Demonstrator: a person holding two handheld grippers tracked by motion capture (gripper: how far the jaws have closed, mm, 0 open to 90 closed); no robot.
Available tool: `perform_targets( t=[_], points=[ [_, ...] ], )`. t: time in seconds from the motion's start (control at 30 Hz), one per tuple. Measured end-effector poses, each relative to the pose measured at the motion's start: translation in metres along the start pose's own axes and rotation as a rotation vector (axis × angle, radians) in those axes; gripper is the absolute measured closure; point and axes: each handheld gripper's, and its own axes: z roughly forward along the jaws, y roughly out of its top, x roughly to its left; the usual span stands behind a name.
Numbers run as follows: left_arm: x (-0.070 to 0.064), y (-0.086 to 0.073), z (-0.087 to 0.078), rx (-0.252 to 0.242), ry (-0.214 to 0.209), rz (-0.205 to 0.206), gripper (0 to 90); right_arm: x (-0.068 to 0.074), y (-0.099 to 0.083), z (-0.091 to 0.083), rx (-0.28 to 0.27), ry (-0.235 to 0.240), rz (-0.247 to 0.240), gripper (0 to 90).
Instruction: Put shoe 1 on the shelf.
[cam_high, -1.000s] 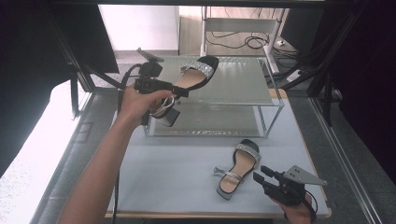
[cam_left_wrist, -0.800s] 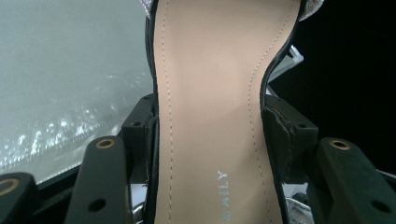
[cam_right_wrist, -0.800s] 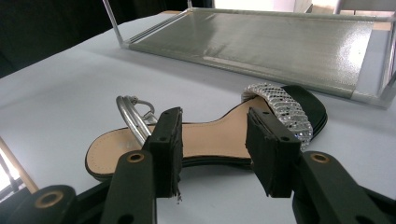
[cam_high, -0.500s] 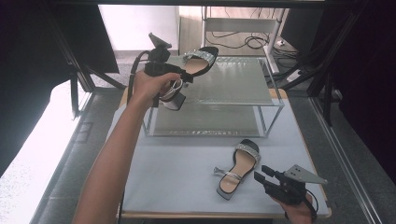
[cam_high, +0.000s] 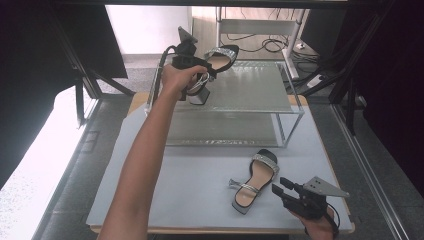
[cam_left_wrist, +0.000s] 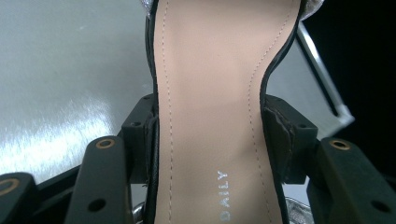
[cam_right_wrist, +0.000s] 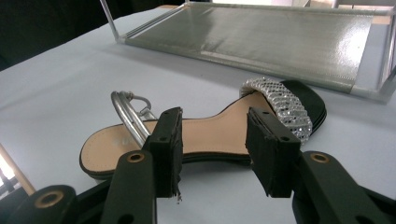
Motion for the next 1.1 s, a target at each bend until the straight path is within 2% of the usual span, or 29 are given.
perform_targets(
  t=[0.1, 0.3, 0.4, 0.47, 0.57, 0.67, 0.73, 0.8, 0.87, 0.9, 0.97, 1.03, 1.1],
  points=[
    [0.005, 0.006, 0.012, 0.001, 0.021, -0.028, 43.5, 0.001, -0.001, 0.000, 0.008, 0.000, 0.001, 55.6],
    [0.014, 0.011, 0.036, 0.019, 0.097, -0.073, 43.5, 0.000, -0.001, -0.001, 0.006, -0.004, -0.004, 55.0],
    [0.018, 0.012, 0.047, 0.025, 0.154, -0.087, 43.5, 0.001, -0.003, 0.000, 0.013, -0.003, -0.003, 54.4],
    [0.020, 0.013, 0.053, 0.032, 0.188, -0.119, 43.3, 0.002, -0.003, 0.001, 0.020, -0.004, -0.008, 53.7],
    [0.017, 0.014, 0.059, 0.047, 0.232, -0.122, 43.0, 0.003, -0.003, 0.001, 0.023, -0.002, -0.015, 53.2],
    [0.016, 0.014, 0.061, 0.050, 0.258, -0.147, 42.5, 0.004, -0.003, 0.001, 0.025, -0.002, -0.014, 52.6],
    [0.015, 0.014, 0.059, 0.035, 0.237, -0.163, 39.1, 0.004, -0.004, 0.001, 0.029, -0.004, -0.019, 52.1],
    [0.012, 0.013, 0.059, 0.045, 0.222, -0.139, 29.9, 0.005, -0.004, 0.001, 0.031, -0.004, -0.024, 51.6],
    [0.009, 0.013, 0.058, 0.039, 0.218, -0.134, 23.8, 0.006, -0.004, 0.002, 0.033, -0.006, -0.027, 50.8],
    [0.008, 0.012, 0.057, 0.026, 0.217, -0.130, 21.9, 0.006, -0.004, 0.002, 0.033, -0.007, -0.031, 50.5],
    [0.007, 0.013, 0.049, -0.035, 0.217, -0.120, 19.6, 0.007, -0.005, 0.004, 0.038, -0.008, -0.032, 50.4],
    [0.007, 0.015, 0.039, -0.076, 0.175, -0.128, 18.4, 0.008, -0.006, 0.004, 0.044, -0.007, -0.034, 50.1],
    [0.005, 0.015, 0.028, -0.095, 0.145, -0.108, 17.7, 0.008, -0.006, 0.005, 0.047, -0.001, -0.036, 49.9]
  ],
)
